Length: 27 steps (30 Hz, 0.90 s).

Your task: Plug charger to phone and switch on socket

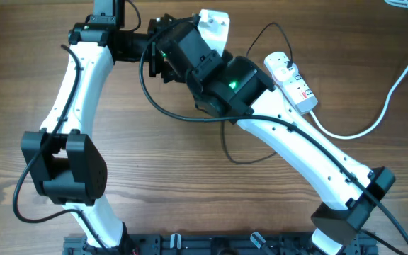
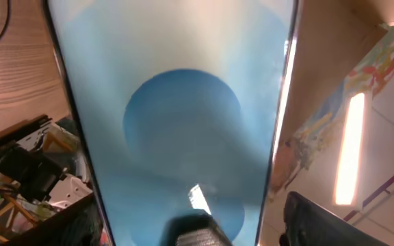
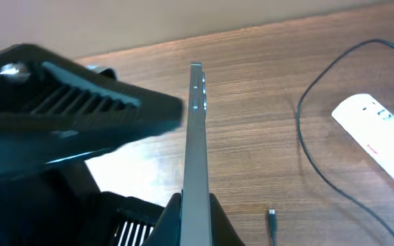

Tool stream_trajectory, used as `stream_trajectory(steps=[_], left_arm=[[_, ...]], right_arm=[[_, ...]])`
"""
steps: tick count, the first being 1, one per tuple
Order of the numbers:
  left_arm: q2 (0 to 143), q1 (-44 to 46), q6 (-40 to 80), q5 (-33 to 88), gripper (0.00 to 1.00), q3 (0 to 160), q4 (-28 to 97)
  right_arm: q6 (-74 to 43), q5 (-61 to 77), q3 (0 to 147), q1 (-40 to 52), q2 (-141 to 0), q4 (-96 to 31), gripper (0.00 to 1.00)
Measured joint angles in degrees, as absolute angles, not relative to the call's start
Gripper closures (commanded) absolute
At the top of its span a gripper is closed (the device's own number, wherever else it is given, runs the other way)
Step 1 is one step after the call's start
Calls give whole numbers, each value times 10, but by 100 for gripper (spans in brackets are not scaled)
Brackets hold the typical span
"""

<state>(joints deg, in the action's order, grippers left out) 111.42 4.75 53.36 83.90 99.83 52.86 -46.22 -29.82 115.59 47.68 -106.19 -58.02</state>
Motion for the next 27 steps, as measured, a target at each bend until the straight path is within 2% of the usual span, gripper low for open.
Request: stream_trajectory(steps=[1, 3, 6, 7, 10, 12, 15, 18, 27], left_arm=[[1114, 48, 539, 839, 14, 998, 517], [1114, 48, 558, 836, 18, 999, 482], [1114, 48, 591, 836, 22, 999, 471], [1114, 48, 595, 837, 29, 999, 470], [1114, 46, 616, 837, 40, 999, 471], [1114, 45, 627, 839, 44, 999, 471], [1114, 45, 634, 840, 45, 999, 471], [1114, 45, 635, 841, 54, 999, 471], [1114, 45, 638, 863, 58, 999, 471]], right_arm=[[-492, -311, 1156, 477, -1062, -580, 96], [-586, -326, 1156, 472, -1062, -581, 89], [-750, -324, 1156, 458, -1062, -580, 90], [-806, -302, 1156, 456, -1062, -580, 94], [-884, -260, 1156, 454, -1061, -575, 96], [-906, -250, 1156, 452, -1060, -564, 96], [-921, -234, 1156, 453, -1053, -556, 96], [-926, -218, 1156, 455, -1033, -557, 96], [-959, -193, 1156, 456, -1006, -577, 96]])
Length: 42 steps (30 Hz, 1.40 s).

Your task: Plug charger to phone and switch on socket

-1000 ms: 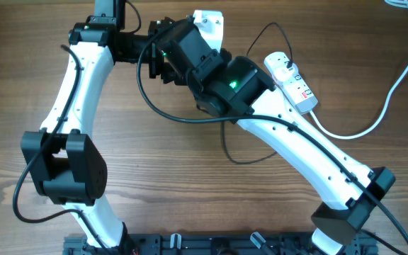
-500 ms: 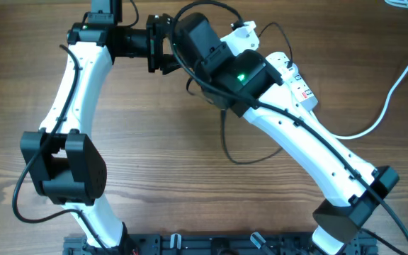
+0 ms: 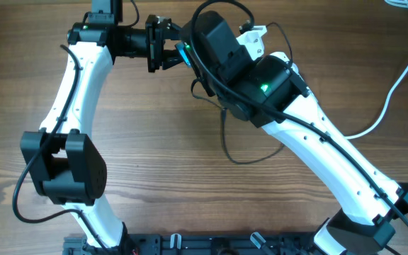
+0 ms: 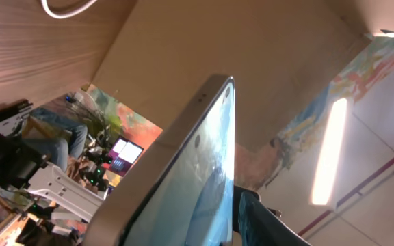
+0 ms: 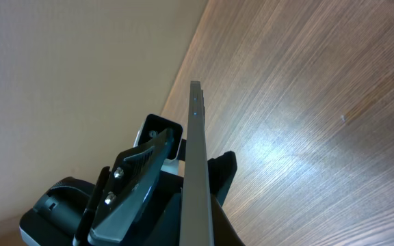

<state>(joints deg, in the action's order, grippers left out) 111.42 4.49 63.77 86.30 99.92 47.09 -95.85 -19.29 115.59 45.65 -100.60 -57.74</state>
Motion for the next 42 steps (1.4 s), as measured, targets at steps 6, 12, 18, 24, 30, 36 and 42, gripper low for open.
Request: stream_trajectory(steps=[6, 12, 18, 24, 30, 36, 42], left_arm=[[1114, 45, 638, 880, 54, 999, 471], [1114, 45, 639, 885, 66, 999, 471], [1114, 45, 640, 887, 75, 999, 471], [1114, 45, 643, 890, 63, 999, 471], [1114, 45, 643, 890, 63, 999, 471], [1114, 45, 645, 891, 85, 999, 471], [1114, 45, 648, 890, 96, 999, 470]], right_arm=[[-969, -193, 1156, 456, -1006, -577, 96], [-980, -193, 1156, 457, -1007, -569, 95], [-986, -173, 1156, 457, -1007, -556, 92], [-994, -171, 1156, 457, -1007, -562, 95], [-994, -188, 1156, 458, -1021, -558, 94], [-1014, -197, 1156, 458, -1026, -547, 87], [-993, -185, 1156, 460, -1029, -552, 22]])
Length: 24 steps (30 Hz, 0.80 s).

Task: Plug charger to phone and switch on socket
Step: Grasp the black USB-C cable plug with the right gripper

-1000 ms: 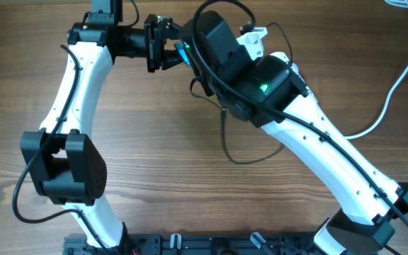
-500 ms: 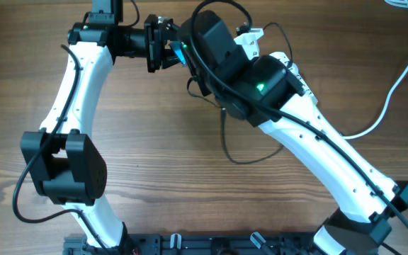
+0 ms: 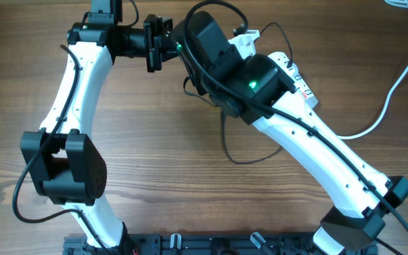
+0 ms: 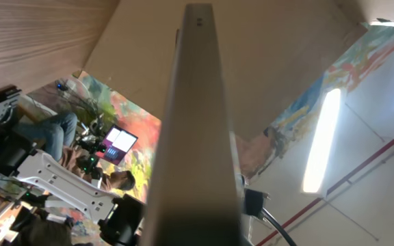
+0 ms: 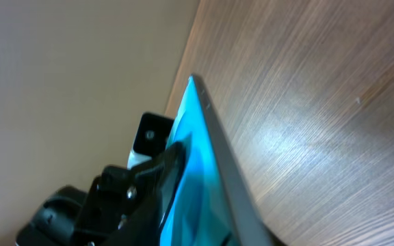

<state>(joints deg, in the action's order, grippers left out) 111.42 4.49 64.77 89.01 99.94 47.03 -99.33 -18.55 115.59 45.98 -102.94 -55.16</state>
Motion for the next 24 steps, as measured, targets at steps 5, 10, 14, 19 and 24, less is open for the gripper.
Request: stream_trajectory(steps=[5, 10, 14, 19, 24], left_arm=[[1114, 45, 647, 861, 96, 999, 470], [1114, 43, 592, 762, 96, 999, 426], [1114, 28, 471, 654, 96, 1000, 443], [1114, 26, 378, 364, 96, 1001, 571], [1114, 25, 363, 145, 96, 1001, 622]], right_arm=[[-830, -180, 1156, 457, -1028, -529, 1], [-618, -155, 1155, 355, -940, -601, 0], [-456, -124, 1157, 270, -903, -764, 0], [-406, -103, 1040, 259, -952, -802, 17], [-309, 3, 866, 279, -1008, -638, 40]])
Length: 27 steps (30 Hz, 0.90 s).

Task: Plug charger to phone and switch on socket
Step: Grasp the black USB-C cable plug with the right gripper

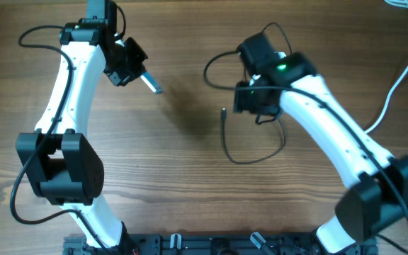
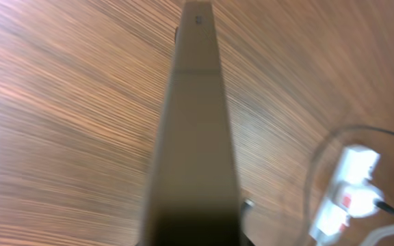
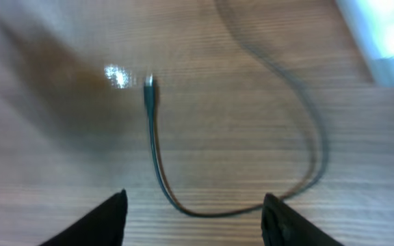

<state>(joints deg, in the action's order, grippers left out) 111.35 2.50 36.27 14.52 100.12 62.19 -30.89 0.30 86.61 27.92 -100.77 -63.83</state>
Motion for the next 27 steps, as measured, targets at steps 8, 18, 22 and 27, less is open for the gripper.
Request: stream_trajectory(steps=[8, 18, 22, 27], left_arm=[[1113, 25, 360, 85, 96, 1001, 625], [1113, 25, 360, 83, 96, 1001, 626], [1113, 25, 360, 83, 96, 1001, 625], [1113, 25, 360, 83, 96, 1001, 625]], right_arm=[[-284, 45, 846, 324, -1158, -564, 42], [-334, 25, 845, 338, -1175, -504, 51], [-336, 16, 845, 344, -1208, -485, 55], [-341, -5, 845, 345, -1211, -481, 66]])
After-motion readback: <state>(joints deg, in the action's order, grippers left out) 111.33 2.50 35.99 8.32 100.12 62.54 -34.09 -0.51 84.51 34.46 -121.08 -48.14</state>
